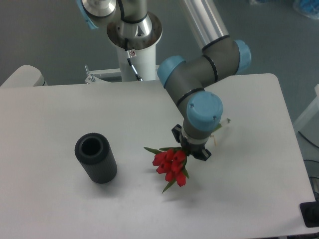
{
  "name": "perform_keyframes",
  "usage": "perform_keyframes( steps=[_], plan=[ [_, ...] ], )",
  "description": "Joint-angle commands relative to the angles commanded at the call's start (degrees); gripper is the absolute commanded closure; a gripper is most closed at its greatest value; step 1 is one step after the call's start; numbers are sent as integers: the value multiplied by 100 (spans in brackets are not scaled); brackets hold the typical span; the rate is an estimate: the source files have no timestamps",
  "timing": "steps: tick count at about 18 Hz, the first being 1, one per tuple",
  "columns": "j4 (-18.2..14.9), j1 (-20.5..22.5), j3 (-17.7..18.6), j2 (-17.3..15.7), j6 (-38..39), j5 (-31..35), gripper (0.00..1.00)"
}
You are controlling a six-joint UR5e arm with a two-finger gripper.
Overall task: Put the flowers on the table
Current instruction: 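Move the held tulips toward the black vase and lower them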
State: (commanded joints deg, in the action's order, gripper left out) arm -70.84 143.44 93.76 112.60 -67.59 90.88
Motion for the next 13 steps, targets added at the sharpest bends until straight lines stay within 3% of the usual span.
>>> perform_keyframes(
  steps=[4, 9, 13],
  plan=[
    [18, 44, 379, -229, 131, 35, 94],
    [53, 18, 467, -256, 1694, -18, 91],
    [650, -140, 476, -98, 2714, -9, 91]
  ],
)
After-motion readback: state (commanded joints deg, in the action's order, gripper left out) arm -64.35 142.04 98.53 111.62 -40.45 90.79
